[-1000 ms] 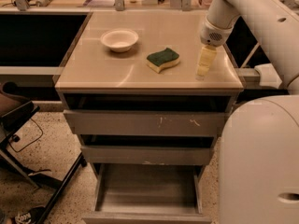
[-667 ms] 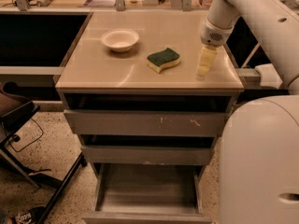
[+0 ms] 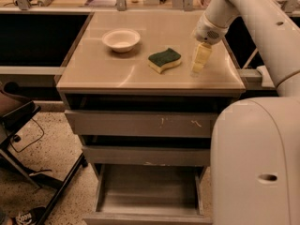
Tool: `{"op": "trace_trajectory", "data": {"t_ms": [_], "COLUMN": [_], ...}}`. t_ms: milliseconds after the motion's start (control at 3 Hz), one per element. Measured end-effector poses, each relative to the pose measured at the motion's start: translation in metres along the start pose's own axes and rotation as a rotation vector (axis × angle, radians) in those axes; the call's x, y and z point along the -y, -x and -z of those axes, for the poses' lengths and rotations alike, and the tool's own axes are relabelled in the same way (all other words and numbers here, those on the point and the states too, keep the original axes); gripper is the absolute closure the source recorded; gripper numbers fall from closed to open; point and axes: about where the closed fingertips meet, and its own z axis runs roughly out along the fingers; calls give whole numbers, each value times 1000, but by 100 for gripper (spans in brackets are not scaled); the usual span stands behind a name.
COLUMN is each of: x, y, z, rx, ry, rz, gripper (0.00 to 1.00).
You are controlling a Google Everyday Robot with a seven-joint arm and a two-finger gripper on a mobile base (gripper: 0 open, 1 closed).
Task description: Place sponge into bottom drawer
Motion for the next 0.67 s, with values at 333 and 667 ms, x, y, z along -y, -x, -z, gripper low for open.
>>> {"op": "trace_trajectory", "data": {"t_ms": [333,667], "x": [12,28], "y": [48,61], "z": [-17,-3], "rx": [77,116], "ry": [39,-26], "rz": [89,100], "gripper": [0,0]}}
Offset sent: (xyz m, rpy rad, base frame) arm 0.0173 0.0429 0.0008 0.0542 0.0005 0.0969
